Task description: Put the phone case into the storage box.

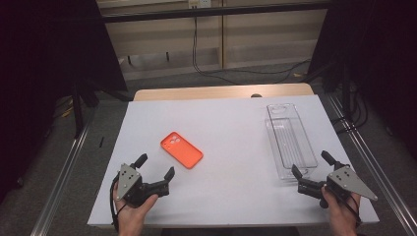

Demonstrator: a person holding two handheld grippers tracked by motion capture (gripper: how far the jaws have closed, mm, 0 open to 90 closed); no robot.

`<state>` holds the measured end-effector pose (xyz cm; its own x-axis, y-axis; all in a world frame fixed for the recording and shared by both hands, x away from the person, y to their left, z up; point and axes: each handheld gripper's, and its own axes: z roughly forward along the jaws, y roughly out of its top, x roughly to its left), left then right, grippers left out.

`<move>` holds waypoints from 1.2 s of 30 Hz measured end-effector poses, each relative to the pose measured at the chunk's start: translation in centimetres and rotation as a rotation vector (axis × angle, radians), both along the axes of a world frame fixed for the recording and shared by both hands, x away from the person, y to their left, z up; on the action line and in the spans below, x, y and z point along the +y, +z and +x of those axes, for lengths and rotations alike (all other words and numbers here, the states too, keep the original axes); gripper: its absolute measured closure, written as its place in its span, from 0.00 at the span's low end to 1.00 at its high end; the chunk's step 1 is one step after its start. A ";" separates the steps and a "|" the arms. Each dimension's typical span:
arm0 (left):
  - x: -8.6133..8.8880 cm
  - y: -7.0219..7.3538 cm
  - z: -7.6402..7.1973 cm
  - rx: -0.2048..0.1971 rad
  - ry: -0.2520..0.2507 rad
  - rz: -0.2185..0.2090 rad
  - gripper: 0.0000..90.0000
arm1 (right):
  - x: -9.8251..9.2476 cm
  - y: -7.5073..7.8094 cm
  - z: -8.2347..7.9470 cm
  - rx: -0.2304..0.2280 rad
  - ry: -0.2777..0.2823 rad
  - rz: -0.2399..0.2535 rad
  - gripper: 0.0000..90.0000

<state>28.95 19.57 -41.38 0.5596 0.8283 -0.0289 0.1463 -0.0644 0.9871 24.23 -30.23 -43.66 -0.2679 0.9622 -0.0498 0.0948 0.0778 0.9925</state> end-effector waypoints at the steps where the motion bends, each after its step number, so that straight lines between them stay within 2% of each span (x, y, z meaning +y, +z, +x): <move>1: -0.1 0.0 0.0 -0.004 -0.004 0.008 0.01 | 0.1 0.0 0.0 -0.002 0.003 0.001 0.00; 3: -0.4 0.2 0.3 -0.002 0.013 0.008 0.01 | 0.2 0.0 0.1 -0.007 0.008 -0.005 0.00; 6: -0.6 0.5 0.6 -0.012 0.003 0.002 0.01 | 0.2 0.0 0.2 -0.004 0.008 -0.002 0.00; 12: -0.9 0.7 1.1 -0.009 -0.019 0.003 0.01 | 0.3 0.0 0.4 -0.001 0.006 0.000 0.00; 14: -1.2 1.0 1.5 -0.021 -0.024 -0.022 0.02 | 0.3 -0.1 0.4 0.004 0.009 -0.001 0.00; 16: -1.5 1.5 1.8 -0.033 -0.031 -0.027 0.02 | 0.3 -0.1 0.4 0.004 0.011 -0.001 0.00; 20: -2.3 1.9 2.7 -0.036 -0.047 -0.016 0.01 | 0.2 -0.1 0.4 0.003 0.012 0.001 0.00; 24: -3.3 1.7 3.4 -0.050 -0.064 0.015 0.02 | 0.2 -0.1 0.4 0.008 0.012 -0.003 0.00; 30: -3.6 1.6 4.9 -0.036 -0.044 0.000 0.01 | 0.2 -0.2 0.6 0.012 0.009 -0.002 0.00; 34: -4.0 1.5 5.8 -0.054 -0.062 0.008 0.03 | 0.3 -0.2 0.6 0.015 0.015 -0.007 0.00; 36: -4.2 1.4 6.4 -0.064 -0.061 0.026 0.03 | 0.3 -0.2 0.6 0.013 0.011 -0.004 0.00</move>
<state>35.32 15.34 -40.00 0.6091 0.7925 0.0293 0.0784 -0.0969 0.9922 24.87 -29.98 -43.90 -0.2792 0.9589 -0.0504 0.1063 0.0830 0.9909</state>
